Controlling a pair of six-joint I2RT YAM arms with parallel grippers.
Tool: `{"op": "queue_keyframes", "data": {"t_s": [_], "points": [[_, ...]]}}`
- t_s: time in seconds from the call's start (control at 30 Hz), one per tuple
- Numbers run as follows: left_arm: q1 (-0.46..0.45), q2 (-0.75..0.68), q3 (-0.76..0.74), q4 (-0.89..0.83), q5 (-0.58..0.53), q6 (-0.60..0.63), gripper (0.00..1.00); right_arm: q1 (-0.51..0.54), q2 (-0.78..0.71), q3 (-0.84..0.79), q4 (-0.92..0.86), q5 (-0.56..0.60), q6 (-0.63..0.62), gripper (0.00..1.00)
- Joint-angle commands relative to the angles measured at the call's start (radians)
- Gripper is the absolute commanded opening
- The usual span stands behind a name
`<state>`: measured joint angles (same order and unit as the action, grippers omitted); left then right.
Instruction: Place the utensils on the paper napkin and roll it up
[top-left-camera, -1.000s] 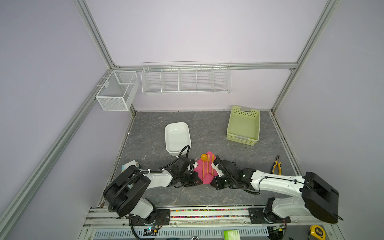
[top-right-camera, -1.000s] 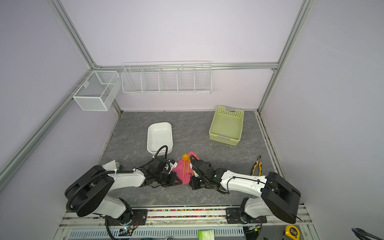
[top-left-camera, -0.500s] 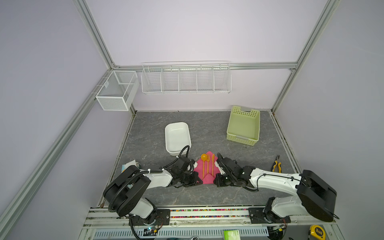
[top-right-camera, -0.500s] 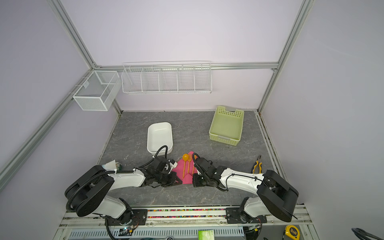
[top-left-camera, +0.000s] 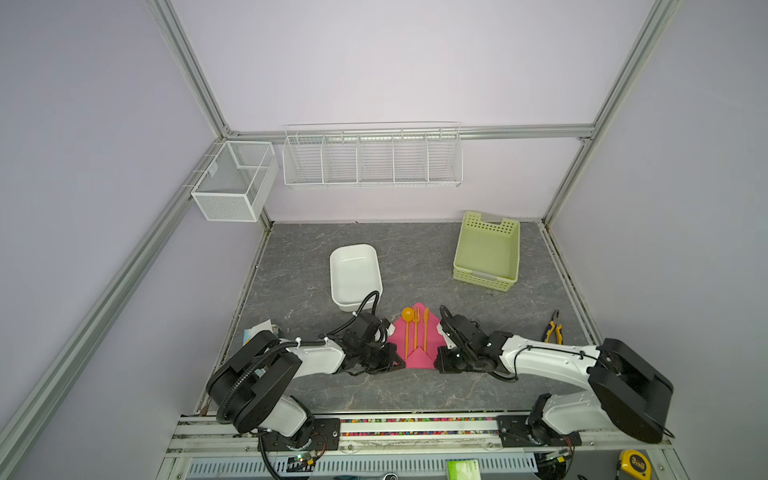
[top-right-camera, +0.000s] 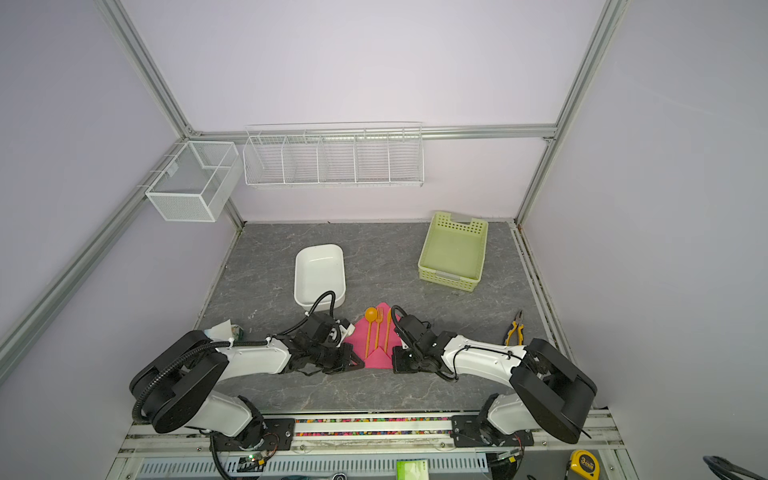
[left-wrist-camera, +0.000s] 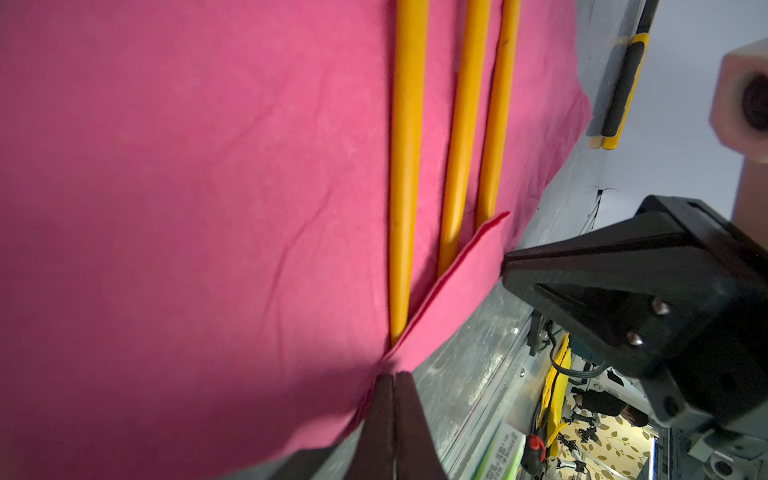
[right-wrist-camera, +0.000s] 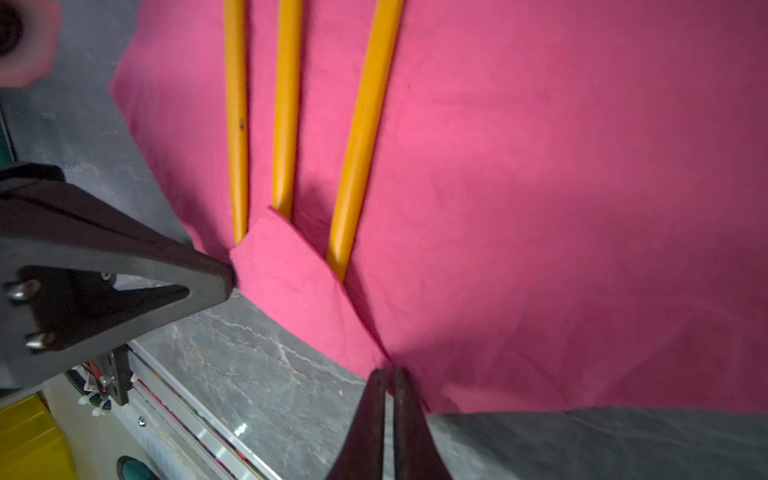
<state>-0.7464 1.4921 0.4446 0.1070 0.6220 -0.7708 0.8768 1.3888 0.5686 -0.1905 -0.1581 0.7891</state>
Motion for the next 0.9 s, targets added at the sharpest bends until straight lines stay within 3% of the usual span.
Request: {"op": "queue_keyframes", "data": {"t_s": [0.0,0.63,0.87], "points": [[-0.002,0.003,-0.015,-0.006,-0.016,-0.007,0.0,-0.011,0.013,-0.026,-0.026,-0.005,0.021,0.11],[-0.001,-0.067,0.035,-0.112,-0.016,0.041,0.0,-0.018,0.061,-0.03,0.016,-0.038,0.027,0.09],[-0.008,-0.163,0.093,-0.177,-0.015,0.061,0.0,-0.018,0.056,-0.032,0.011,-0.044,0.026,0.09]]}}
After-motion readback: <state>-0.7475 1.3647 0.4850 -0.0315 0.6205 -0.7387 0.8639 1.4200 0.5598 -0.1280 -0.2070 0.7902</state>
